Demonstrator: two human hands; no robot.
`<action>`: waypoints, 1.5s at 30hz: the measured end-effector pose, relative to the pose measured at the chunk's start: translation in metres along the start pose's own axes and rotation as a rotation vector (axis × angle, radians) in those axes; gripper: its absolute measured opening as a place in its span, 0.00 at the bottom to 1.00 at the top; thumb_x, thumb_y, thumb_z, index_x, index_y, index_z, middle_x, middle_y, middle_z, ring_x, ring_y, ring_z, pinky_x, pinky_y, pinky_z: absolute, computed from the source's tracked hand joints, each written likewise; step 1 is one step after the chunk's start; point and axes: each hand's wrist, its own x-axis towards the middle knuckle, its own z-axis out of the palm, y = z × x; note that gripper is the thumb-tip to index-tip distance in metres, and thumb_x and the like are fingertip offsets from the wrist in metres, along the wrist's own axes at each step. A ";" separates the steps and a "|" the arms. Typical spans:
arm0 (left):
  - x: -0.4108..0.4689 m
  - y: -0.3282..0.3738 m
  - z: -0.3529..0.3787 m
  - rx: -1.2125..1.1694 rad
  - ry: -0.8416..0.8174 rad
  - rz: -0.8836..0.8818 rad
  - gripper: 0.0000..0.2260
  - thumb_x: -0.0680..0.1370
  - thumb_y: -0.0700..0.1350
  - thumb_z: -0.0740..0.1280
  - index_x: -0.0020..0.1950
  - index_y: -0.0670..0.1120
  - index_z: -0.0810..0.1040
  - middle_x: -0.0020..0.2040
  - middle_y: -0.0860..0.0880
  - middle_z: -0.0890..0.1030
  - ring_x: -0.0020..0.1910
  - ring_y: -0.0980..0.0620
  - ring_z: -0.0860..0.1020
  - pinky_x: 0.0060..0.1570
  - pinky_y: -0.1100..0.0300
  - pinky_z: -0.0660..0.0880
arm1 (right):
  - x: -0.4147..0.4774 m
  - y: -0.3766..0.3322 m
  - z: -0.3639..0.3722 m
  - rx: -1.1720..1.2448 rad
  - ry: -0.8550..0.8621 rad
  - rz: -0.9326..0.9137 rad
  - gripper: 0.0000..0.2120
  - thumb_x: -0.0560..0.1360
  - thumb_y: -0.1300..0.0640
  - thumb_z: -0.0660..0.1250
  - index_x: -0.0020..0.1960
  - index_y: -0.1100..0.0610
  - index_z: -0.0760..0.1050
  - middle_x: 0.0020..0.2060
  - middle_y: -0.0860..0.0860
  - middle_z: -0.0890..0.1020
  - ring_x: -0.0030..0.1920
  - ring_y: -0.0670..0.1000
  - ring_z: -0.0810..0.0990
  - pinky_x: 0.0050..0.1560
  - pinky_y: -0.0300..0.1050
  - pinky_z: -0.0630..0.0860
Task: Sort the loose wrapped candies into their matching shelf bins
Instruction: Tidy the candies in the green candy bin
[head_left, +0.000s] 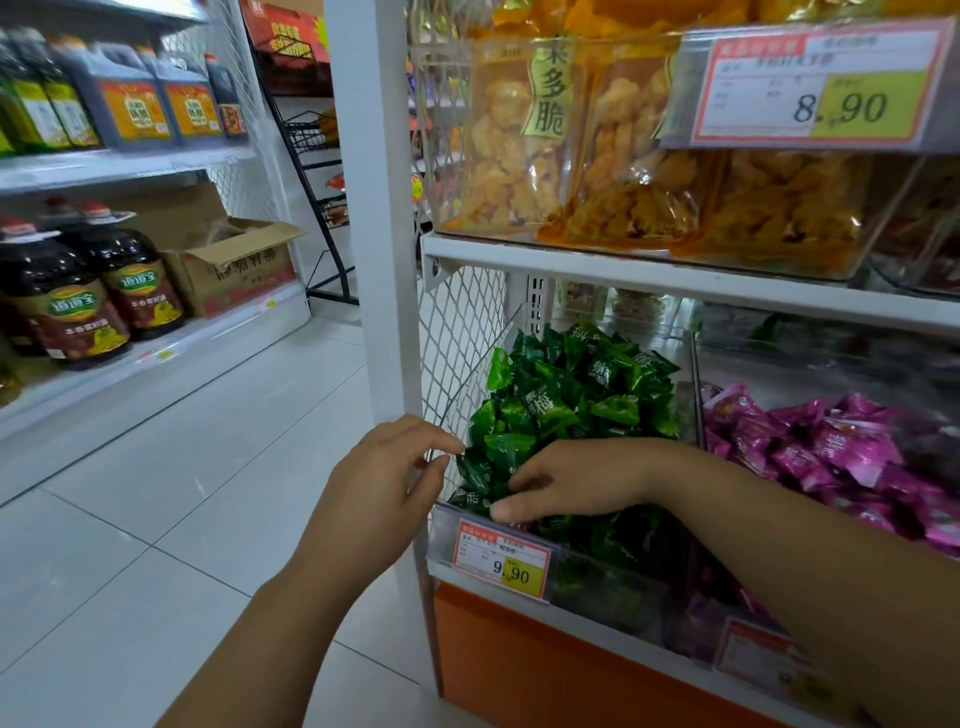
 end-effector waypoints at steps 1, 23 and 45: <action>0.000 0.000 0.000 0.000 0.001 0.000 0.11 0.77 0.39 0.66 0.50 0.55 0.80 0.46 0.63 0.75 0.45 0.64 0.74 0.44 0.65 0.72 | 0.001 -0.002 0.000 -0.032 -0.054 0.021 0.49 0.62 0.26 0.57 0.74 0.54 0.62 0.73 0.49 0.66 0.70 0.50 0.67 0.72 0.50 0.63; -0.003 0.004 -0.003 -0.013 -0.011 -0.015 0.09 0.77 0.40 0.66 0.52 0.53 0.80 0.49 0.60 0.76 0.47 0.59 0.74 0.49 0.60 0.74 | 0.007 0.000 0.019 0.162 -0.052 0.014 0.46 0.70 0.46 0.73 0.77 0.54 0.50 0.76 0.50 0.58 0.74 0.51 0.60 0.68 0.40 0.61; -0.003 0.026 0.010 0.060 -0.001 0.111 0.07 0.76 0.41 0.66 0.51 0.52 0.81 0.47 0.58 0.80 0.42 0.60 0.74 0.38 0.72 0.65 | -0.098 0.034 0.032 0.281 1.017 -0.118 0.14 0.78 0.61 0.63 0.58 0.44 0.72 0.31 0.43 0.75 0.22 0.45 0.67 0.22 0.34 0.62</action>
